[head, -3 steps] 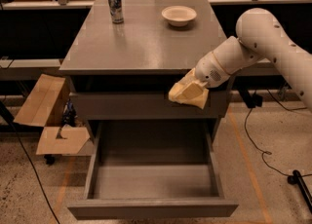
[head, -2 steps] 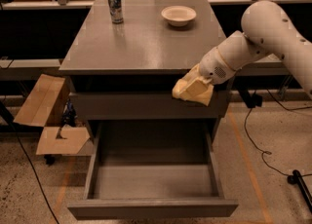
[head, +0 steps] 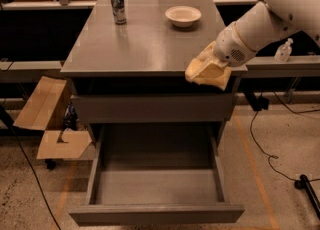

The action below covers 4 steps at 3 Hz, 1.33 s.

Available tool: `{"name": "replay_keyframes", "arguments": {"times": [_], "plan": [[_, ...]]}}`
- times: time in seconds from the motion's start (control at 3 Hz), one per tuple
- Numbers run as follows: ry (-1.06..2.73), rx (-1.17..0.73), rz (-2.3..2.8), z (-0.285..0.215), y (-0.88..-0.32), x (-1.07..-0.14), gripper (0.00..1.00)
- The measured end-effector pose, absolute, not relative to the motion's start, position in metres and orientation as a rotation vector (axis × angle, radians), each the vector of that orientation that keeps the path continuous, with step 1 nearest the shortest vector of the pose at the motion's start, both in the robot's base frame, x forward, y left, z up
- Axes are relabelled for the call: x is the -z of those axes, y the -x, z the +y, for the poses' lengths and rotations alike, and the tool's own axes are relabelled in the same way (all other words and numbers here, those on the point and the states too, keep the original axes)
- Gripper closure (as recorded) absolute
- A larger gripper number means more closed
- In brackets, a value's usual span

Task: Pick sponge from middle drawer and place on counter

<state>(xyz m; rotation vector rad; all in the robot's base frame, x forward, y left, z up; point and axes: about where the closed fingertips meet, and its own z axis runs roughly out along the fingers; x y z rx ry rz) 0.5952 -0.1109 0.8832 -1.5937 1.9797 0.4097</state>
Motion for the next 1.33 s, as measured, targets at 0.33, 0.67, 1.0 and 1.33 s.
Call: {"name": "replay_keyframes", "arguments": {"times": [0.33, 0.67, 1.0, 1.33], "plan": [[1.603, -0.304, 1.894, -0.097, -0.625, -0.908, 1.00], [1.622, -0.283, 1.801, -0.073, -0.663, -0.916, 1.00], [1.608, -0.331, 1.730, -0.052, -0.697, -0.914, 1.00], [1.595, -0.344, 1.665, -0.033, -0.726, -0.906, 1.00]]}}
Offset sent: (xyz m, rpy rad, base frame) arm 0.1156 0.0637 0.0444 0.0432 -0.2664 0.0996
